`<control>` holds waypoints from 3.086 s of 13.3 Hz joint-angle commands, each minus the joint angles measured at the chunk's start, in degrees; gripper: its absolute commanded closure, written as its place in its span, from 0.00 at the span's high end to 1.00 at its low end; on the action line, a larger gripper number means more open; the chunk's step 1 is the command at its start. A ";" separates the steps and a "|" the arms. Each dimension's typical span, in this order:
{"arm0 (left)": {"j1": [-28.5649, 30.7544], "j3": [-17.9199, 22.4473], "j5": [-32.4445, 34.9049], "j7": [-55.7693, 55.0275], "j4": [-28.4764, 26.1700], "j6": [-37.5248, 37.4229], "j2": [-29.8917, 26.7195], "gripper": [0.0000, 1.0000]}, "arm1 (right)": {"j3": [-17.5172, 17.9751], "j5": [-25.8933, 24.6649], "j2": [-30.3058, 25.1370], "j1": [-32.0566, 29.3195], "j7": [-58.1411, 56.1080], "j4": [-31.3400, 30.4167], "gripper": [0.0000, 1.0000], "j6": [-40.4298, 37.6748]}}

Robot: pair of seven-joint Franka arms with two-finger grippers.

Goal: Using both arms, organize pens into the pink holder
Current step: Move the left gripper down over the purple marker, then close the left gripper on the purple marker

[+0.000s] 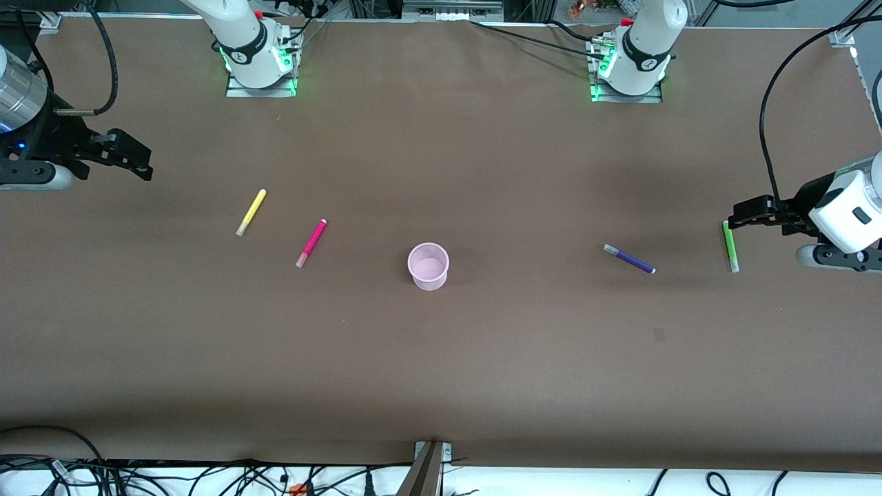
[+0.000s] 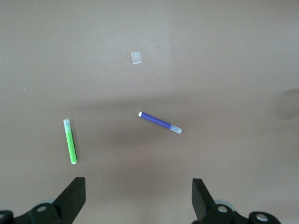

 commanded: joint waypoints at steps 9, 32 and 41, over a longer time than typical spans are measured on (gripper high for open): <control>0.94 0.17 0.87 -1.38 -0.61 -0.07 2.77 1.00 | -0.08 -0.57 0.67 0.01 -0.42 1.29 1.00 0.57; -2.83 -0.80 -2.12 -70.56 -40.15 52.55 9.46 1.00 | -0.08 -0.83 0.67 0.19 0.20 1.29 1.00 1.45; -3.71 -1.68 -2.12 -72.93 -40.25 55.47 11.48 0.99 | -0.08 -0.83 0.67 0.19 0.29 1.29 1.00 1.45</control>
